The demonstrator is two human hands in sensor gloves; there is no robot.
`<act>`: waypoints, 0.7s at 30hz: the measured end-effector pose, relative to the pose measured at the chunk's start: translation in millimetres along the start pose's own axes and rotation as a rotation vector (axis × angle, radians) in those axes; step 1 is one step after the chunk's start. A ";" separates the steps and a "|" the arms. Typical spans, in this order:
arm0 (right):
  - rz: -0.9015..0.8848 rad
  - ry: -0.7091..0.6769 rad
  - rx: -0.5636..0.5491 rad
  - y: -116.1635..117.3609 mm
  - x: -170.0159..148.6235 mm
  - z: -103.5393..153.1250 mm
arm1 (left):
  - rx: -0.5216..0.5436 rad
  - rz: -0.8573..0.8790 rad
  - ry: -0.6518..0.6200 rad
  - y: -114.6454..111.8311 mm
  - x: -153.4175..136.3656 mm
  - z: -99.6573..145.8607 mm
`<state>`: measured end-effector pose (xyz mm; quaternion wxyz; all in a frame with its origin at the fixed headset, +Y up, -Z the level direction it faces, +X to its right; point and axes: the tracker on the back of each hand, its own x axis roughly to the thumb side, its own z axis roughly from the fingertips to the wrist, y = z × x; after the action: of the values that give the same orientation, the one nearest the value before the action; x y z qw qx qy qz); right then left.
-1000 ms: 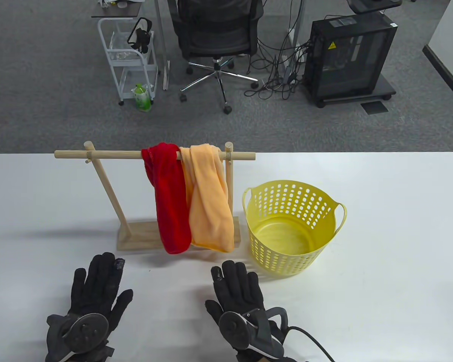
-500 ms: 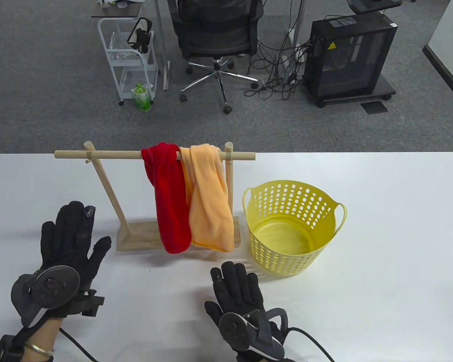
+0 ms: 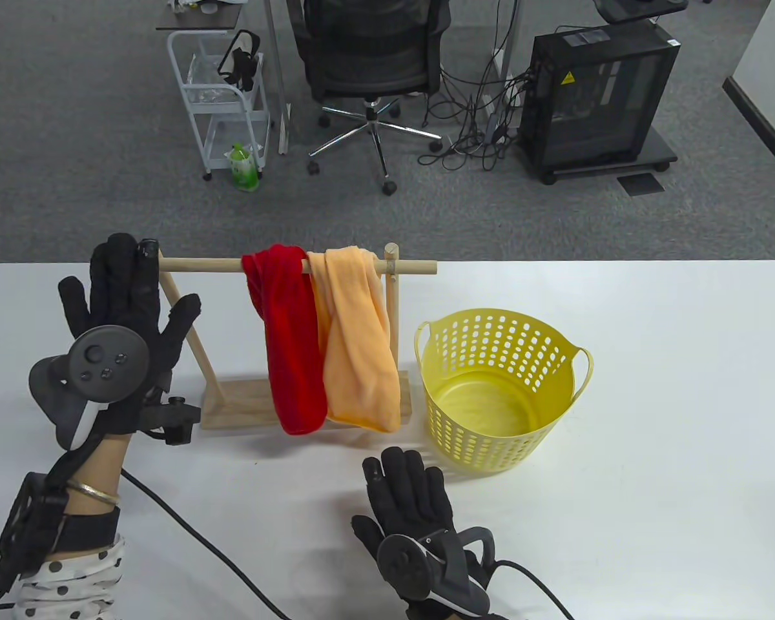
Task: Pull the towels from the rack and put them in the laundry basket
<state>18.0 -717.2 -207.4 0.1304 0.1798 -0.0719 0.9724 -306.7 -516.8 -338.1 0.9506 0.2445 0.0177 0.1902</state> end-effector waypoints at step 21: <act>-0.004 0.011 0.018 -0.5 -3.0 -0.6 | 0.140 -0.007 0.044 -11.6 15.7 -14.3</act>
<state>20.6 -717.3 -209.0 0.1309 0.1758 -0.0621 0.9737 -289.9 -513.8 -355.2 0.9313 0.3060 0.0530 0.1904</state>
